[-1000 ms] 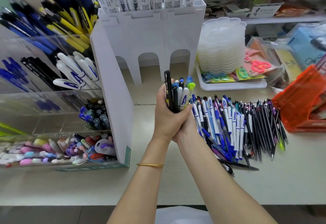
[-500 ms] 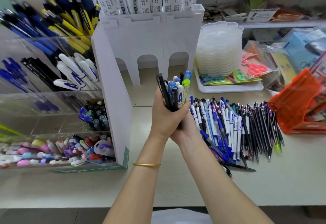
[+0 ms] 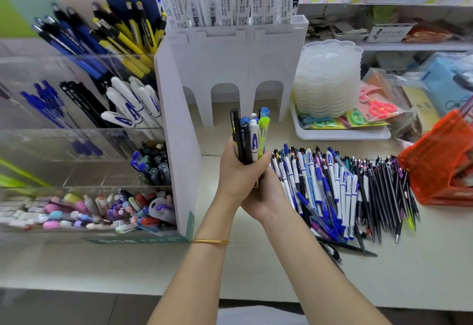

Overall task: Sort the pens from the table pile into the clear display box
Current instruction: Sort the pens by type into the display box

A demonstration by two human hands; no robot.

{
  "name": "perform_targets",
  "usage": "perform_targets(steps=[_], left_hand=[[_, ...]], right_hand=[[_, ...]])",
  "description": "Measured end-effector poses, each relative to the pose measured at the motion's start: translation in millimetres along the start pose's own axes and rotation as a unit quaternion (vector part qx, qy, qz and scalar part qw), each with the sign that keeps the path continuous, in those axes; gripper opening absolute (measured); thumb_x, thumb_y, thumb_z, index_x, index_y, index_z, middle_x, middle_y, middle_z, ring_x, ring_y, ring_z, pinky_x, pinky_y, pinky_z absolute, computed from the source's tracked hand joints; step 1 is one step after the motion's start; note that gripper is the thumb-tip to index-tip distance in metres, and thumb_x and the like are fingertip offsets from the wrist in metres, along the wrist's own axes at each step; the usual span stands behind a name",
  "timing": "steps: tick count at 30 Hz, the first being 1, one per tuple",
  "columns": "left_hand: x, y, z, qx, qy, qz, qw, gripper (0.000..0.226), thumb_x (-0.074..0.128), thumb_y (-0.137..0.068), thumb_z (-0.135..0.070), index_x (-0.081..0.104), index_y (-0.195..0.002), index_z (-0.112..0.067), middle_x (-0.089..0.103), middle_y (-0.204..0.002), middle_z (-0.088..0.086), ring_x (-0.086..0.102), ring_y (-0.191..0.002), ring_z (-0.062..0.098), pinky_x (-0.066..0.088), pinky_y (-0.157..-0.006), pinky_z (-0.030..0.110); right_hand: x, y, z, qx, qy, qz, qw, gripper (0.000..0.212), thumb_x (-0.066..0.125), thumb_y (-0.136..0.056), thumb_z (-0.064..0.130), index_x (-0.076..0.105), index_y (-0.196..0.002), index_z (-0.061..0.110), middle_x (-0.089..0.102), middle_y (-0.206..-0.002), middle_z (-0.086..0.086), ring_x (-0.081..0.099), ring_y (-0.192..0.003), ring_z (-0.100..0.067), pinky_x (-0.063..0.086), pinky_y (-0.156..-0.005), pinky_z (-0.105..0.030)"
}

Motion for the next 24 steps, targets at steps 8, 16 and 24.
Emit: perform_targets(steps=[8,16,24], left_hand=[[-32,31,-15,-0.039,0.137,0.096,0.985,0.024,0.064,-0.080,0.004,0.062,-0.088,-0.018,0.065,-0.067,0.000,0.064,-0.062,0.017,0.054,-0.064,0.027],[-73,72,-14,-0.117,0.248,0.123,0.954,0.037,0.067,-0.069,-0.008,0.052,-0.103,-0.005,0.056,-0.069,0.006,0.055,-0.054,0.020,0.048,-0.054,0.030],[-140,92,-7,-0.148,0.340,0.106,0.923,0.040,0.066,-0.069,-0.020,0.059,-0.106,-0.006,0.065,-0.075,0.007,0.062,-0.060,0.017,0.051,-0.055,0.028]], right_hand=[[13,35,37,-0.183,0.293,-0.096,0.934,0.019,0.047,-0.096,0.010,0.064,-0.103,0.012,0.064,-0.090,-0.007,0.061,-0.083,-0.018,0.053,-0.069,-0.029],[83,69,22,-0.230,0.514,0.132,0.816,0.016,0.061,-0.091,0.024,0.068,-0.105,0.024,0.060,-0.076,0.007,0.050,-0.056,-0.002,0.043,-0.049,-0.019],[108,65,-32,-0.190,0.452,0.180,0.853,0.013,0.057,-0.093,0.010,0.064,-0.101,0.016,0.058,-0.080,0.001,0.061,-0.069,-0.010,0.049,-0.055,-0.023]])
Point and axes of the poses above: each hand's wrist, its own y-axis away from the middle knuckle, its own x-axis out of the palm, z = x × y, the point moved 2 cm from there along -y, towards the middle knuckle
